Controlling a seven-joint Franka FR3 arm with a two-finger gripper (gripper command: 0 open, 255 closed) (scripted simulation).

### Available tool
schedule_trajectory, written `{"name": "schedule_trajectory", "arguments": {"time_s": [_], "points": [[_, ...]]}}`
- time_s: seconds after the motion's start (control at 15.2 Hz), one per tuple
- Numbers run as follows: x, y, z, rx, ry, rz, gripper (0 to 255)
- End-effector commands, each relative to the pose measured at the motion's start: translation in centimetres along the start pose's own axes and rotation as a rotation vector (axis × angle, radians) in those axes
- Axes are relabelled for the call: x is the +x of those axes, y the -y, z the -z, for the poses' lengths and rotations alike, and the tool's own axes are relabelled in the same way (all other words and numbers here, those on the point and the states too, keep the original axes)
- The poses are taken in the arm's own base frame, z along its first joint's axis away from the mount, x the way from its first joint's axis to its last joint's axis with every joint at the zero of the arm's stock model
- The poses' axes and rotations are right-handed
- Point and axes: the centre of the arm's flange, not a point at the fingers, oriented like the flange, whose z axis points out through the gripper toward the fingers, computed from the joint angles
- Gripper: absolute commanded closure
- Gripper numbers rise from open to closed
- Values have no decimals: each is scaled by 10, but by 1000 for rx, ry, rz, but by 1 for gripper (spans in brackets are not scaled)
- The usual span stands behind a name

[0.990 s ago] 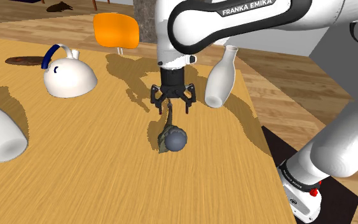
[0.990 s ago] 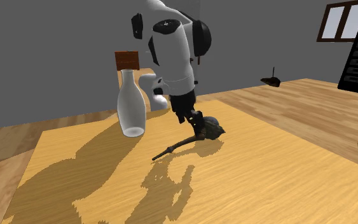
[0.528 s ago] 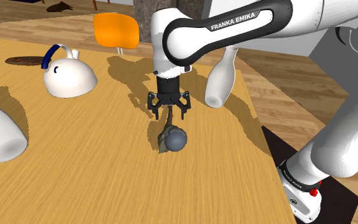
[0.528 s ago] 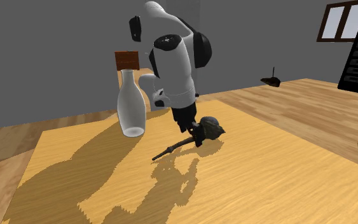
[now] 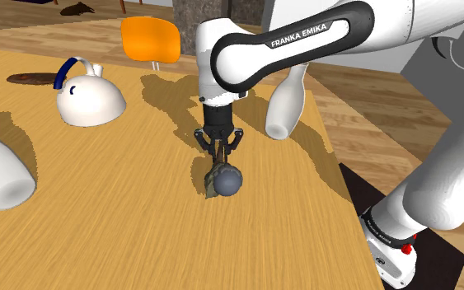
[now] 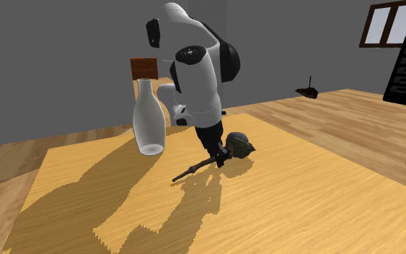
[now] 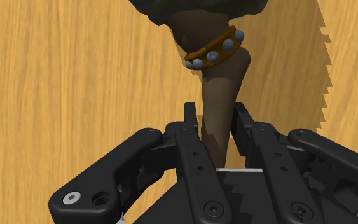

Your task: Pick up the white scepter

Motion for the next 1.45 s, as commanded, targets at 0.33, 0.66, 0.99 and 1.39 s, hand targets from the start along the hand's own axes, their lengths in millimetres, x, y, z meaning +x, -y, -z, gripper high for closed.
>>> {"name": "schedule_trajectory", "arguments": {"time_s": [0.33, 0.66, 0.99, 1.39], "points": [[-2, 0, 4, -1, 0, 0, 255], [-10, -3, 29, -1, 0, 0, 255], [-18, -6, 54, -1, 0, 0, 255], [-25, -8, 75, -1, 0, 0, 255]]}}
